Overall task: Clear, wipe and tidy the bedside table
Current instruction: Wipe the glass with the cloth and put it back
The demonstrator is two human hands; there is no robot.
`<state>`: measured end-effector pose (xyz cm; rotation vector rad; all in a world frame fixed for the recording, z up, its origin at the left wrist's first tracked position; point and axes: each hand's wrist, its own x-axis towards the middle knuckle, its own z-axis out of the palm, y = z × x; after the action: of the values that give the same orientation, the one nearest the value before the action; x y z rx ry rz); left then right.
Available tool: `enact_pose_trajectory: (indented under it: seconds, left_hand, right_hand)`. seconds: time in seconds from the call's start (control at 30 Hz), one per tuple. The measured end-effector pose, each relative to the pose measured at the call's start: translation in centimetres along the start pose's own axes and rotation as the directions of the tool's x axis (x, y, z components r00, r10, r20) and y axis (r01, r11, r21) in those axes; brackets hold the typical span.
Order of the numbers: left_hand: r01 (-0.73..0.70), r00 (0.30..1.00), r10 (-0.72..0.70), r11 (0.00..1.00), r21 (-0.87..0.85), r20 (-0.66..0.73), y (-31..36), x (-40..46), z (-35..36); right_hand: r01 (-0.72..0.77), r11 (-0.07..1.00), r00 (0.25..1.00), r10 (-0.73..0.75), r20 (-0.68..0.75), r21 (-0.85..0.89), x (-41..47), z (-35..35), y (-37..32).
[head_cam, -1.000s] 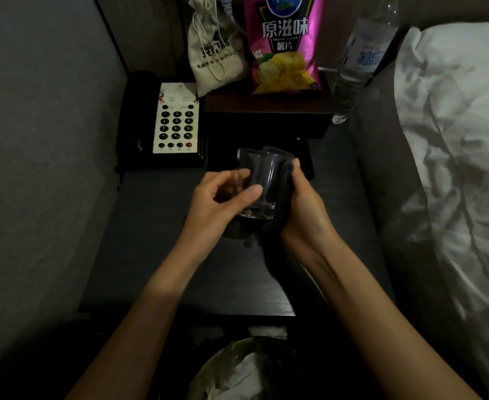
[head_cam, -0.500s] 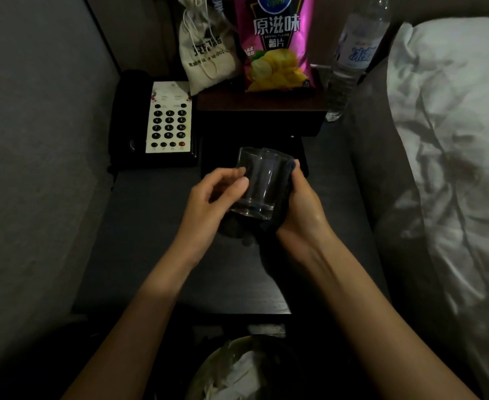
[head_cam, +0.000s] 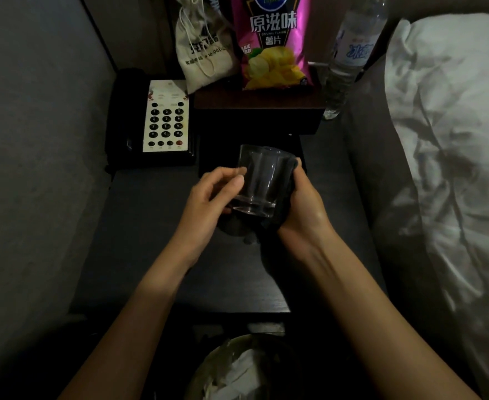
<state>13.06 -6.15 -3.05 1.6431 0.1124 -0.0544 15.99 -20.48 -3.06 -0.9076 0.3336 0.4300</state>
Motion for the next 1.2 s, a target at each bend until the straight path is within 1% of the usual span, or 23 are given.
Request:
enact_pose_trajectory:
  seconds: [0.17, 0.23, 0.3, 0.37, 0.5, 0.67, 0.83, 1.0, 1.1, 1.2]
  left_hand:
    - [-0.060, 0.997, 0.063, 0.997, 0.057, -0.044, -0.1, 0.0, 0.5]
    - [-0.043, 0.998, 0.043, 0.999, 0.001, -0.054, -0.3, 0.1, 0.6]
    - [-0.022, 0.999, 0.019, 0.996, -0.089, -0.035, -0.4, 0.1, 0.5]
    - [-0.021, 1.000, 0.021, 0.992, -0.128, -0.008, -0.2, 0.0, 0.4]
    - [-0.050, 0.998, 0.050, 0.999, 0.006, -0.031, -0.2, 0.1, 0.2]
    - [-0.068, 0.996, 0.071, 0.997, 0.047, -0.050, -0.6, 0.4, 0.5]
    - [-0.144, 0.989, 0.146, 0.984, 0.109, -0.010, -1.1, 0.2, 0.3]
    - [-0.122, 0.992, 0.125, 0.975, 0.185, -0.005, -1.2, -0.2, 0.6]
    - [-0.094, 0.994, 0.100, 0.987, 0.127, -0.041, -0.9, -0.2, 0.6]
    - [-0.025, 1.000, 0.025, 0.999, -0.038, -0.018, -0.4, -0.2, 0.4]
  right_hand:
    - [-0.004, 1.000, 1.000, 0.004, -0.024, -0.024, -0.1, 0.3, 0.1]
    - [-0.008, 1.000, 1.000, 0.008, -0.022, -0.017, -0.1, 0.3, -0.1]
    - [0.002, 1.000, 1.000, -0.002, -0.023, 0.000, -0.1, 0.2, -0.3]
    - [0.000, 1.000, 1.000, 0.000, -0.022, 0.014, -0.1, 0.1, -0.5]
    - [-0.009, 0.999, 0.999, 0.011, -0.046, 0.050, -0.1, 0.2, -0.3]
    - [-0.013, 0.999, 0.997, 0.015, -0.071, 0.036, 0.1, 0.1, -0.3]
    - [0.010, 1.000, 0.993, -0.009, -0.117, 0.006, 0.1, 0.0, -0.2]
    - [0.007, 0.998, 0.994, -0.015, -0.112, -0.064, 0.0, 0.1, -0.1]
    - [0.008, 0.997, 0.995, -0.015, -0.099, -0.071, -0.1, 0.2, 0.0]
    - [0.010, 0.999, 0.996, -0.015, -0.086, -0.054, -0.2, 0.1, -0.3]
